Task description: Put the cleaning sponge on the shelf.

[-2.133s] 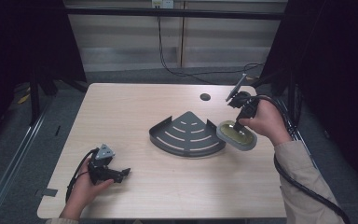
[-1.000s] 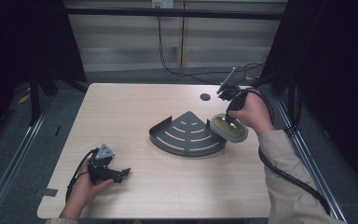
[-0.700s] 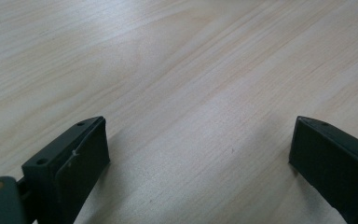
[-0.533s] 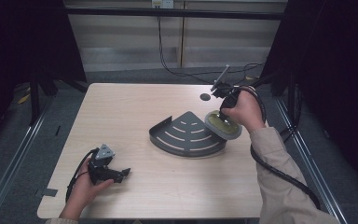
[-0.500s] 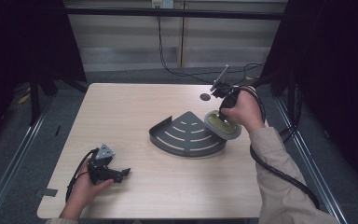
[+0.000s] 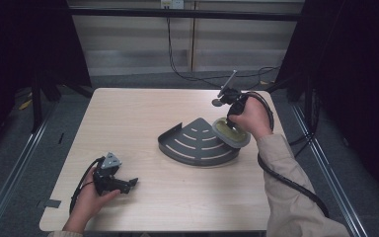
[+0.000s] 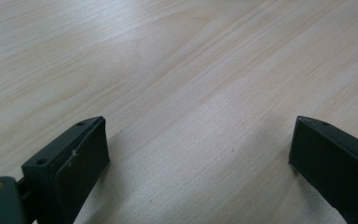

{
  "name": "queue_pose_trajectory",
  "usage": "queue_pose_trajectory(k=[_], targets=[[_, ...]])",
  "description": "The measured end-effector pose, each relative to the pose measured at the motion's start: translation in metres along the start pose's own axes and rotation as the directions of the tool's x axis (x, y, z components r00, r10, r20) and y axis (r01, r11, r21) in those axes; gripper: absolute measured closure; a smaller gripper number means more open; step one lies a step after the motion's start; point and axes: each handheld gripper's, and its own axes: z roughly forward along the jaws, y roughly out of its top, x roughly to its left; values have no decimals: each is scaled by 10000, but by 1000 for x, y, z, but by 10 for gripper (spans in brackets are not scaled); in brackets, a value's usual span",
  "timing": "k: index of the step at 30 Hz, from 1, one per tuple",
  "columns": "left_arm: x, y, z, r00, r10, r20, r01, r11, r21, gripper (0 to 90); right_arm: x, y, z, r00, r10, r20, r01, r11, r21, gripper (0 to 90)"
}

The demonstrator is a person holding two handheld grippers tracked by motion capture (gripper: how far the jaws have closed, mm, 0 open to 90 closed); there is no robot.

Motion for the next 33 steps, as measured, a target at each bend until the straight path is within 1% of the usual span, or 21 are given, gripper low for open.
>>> queue_pose_trajectory(k=[1,3,8,10,11,15,16,25,28,32,33], targets=[[0,0,0,10000,1,-1,-1,10000,-6,41,0,0,1,10000,35,-30,-35,10000,-1,714],[0,0,0,10000,5,-1,-5,10000,-5,41,0,2,4,10000,-63,-64,63,10000,-23,714],[0,0,0,10000,-4,-17,4,10000,-13,41,2,5,8,9999,11,-125,-11,10000,5,714],[0,0,0,10000,6,0,-6,10000,-4,41,1,6,10,9999,-78,-139,77,10000,-54,714],[0,0,0,10000,3,-1,-3,10000,-7,41,2,6,11,9999,-4,-142,4,10000,-35,714],[0,0,0,10000,2,-2,-2,10000,-10,41,2,7,15,9998,-49,-205,47,10000,-67,714],[0,0,0,10000,7,-2,-7,10000,-10,41,3,8,17,9997,24,-263,-25,10000,-39,714],[0,0,0,10000,2,4,-2,10000,-11,41,5,11,22,9996,-52,-276,51,10000,-25,714],[0,0,0,10000,8,8,-8,10000,-9,41,6,12,25,9993,10,-363,-10,10000,-4,714],[0,0,0,10000,8,6,-8,10000,-9,41,6,12,27,9993,10,-361,-8,10000,78,714],[0,0,0,10000,5,8,-5,10000,-12,41,6,12,28,9993,39,-378,-38,10000,28,714]])
